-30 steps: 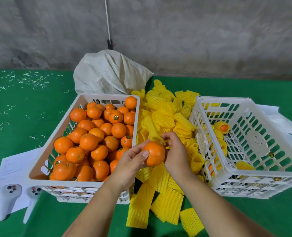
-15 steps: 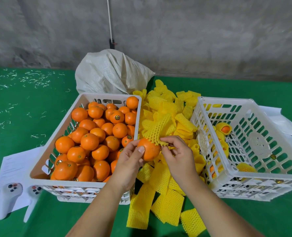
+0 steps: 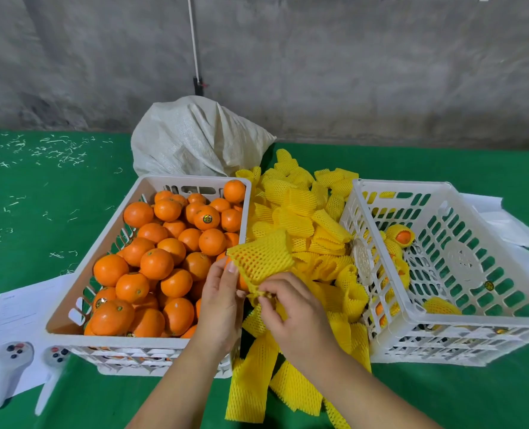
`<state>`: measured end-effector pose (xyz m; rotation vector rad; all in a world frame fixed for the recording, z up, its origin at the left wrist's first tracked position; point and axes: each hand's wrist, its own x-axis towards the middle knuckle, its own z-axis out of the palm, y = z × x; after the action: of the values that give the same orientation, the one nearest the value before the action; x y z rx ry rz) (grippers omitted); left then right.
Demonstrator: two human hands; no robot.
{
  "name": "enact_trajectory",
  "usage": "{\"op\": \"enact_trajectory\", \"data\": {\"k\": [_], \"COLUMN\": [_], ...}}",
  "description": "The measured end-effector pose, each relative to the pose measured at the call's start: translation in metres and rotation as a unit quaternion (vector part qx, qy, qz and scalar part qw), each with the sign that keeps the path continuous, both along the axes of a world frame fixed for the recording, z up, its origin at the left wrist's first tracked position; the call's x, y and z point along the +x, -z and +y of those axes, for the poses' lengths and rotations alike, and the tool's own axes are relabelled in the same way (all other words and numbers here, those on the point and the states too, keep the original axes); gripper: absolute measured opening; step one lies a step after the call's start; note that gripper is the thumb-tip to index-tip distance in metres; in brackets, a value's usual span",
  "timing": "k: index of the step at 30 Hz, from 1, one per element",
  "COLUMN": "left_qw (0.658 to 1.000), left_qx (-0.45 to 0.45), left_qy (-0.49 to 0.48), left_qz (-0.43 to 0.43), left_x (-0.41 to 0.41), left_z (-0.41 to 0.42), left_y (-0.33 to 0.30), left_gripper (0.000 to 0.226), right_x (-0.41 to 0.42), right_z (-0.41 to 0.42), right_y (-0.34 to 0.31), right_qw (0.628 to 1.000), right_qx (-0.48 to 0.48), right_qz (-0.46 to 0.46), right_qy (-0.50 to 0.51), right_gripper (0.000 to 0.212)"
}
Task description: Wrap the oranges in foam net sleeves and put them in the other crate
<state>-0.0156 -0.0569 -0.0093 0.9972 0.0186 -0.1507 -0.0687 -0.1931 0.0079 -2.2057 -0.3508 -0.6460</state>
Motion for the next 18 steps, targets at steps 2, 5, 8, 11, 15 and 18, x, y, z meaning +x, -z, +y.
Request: {"op": "enact_trajectory", "data": {"k": [2,5,8,11,15,18], "left_qw": [0.999,0.991,0.977,0.975,0.986,0.986], "left_qx": [0.037,0.088,0.117,0.155,0.122,0.126], "left_qy": [0.015,0.084,0.142,0.101,0.012,-0.025], "left_qz": [-0.014,-0.06,-0.112,-0.126,-0.112,-0.105], "left_x": [-0.001,-0.002,-0.002,-0.006,-0.009,-0.009], "left_z": [0.0,0.005,0.008,0.003,-0.002,-0.003], "left_y": [0.0,0.006,0.013,0.011,0.007,0.006], "left_gripper": [0.065,0.086,0.079,0.074,0.058,0.036], "right_x": [-0.001,0.006,0.014,0.013,-0.003,-0.014], "right_z": [0.002,-0.012,-0.024,-0.027,-0.018,-0.004], "right_y": [0.005,0.004,-0.002,-0.003,-0.003,-0.003], "right_qw": [0.999,0.994,0.992,0.992,0.997,0.999], "right_qx": [0.024,0.061,0.065,0.074,0.045,0.006], "right_qz": [0.025,0.061,0.076,0.048,0.001,-0.013], "right_qy": [0.017,0.065,0.076,0.087,0.069,0.043], "right_gripper": [0.014,0.025,0.038,0.035,0.026,0.023]}}
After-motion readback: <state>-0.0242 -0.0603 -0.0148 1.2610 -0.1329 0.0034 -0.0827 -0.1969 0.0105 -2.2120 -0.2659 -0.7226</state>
